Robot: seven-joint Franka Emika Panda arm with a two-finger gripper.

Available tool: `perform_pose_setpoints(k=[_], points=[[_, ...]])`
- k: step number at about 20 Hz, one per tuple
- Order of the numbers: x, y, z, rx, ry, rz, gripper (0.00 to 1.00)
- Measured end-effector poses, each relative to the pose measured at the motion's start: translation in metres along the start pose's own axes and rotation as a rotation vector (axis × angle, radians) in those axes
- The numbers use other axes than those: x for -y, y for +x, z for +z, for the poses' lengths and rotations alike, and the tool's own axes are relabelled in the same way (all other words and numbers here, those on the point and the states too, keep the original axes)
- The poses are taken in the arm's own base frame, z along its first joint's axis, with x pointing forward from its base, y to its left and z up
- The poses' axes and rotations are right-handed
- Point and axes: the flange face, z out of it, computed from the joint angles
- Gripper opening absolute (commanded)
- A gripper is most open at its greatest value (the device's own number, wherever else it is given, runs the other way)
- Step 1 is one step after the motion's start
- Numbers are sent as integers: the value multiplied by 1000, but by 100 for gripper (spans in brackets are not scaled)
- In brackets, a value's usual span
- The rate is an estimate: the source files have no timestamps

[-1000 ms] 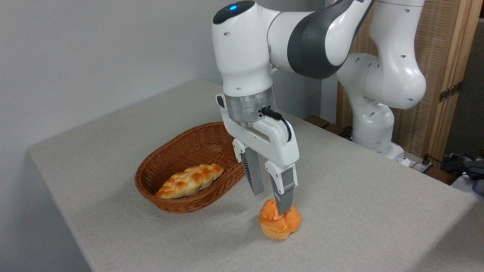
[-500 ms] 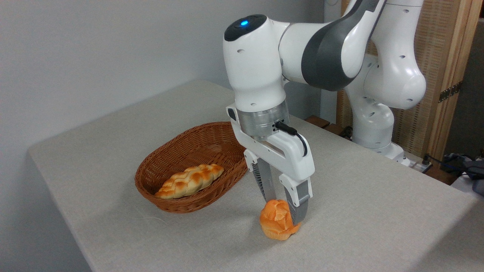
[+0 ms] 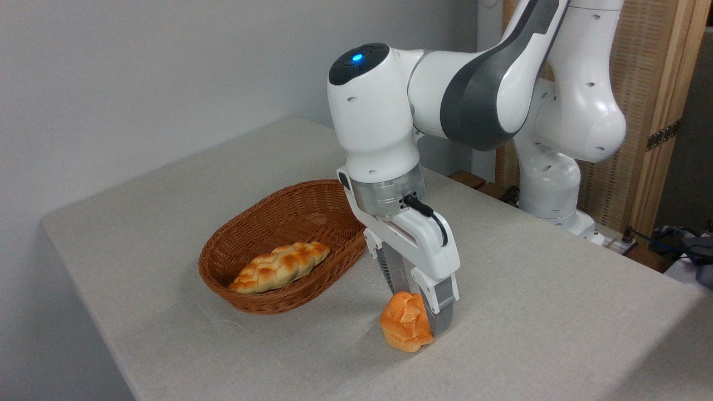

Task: Put bread into the basket
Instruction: 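Close the gripper fingers on the orange roll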

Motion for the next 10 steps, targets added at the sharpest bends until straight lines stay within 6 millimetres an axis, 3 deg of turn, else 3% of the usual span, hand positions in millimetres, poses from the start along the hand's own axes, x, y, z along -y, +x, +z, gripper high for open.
perform_pose_setpoints(k=[2, 6, 10], points=[[1, 1, 1, -2, 4, 0, 57], [-1, 3, 2, -3, 5, 7, 35], [-4, 9, 1, -3, 7, 22, 35]])
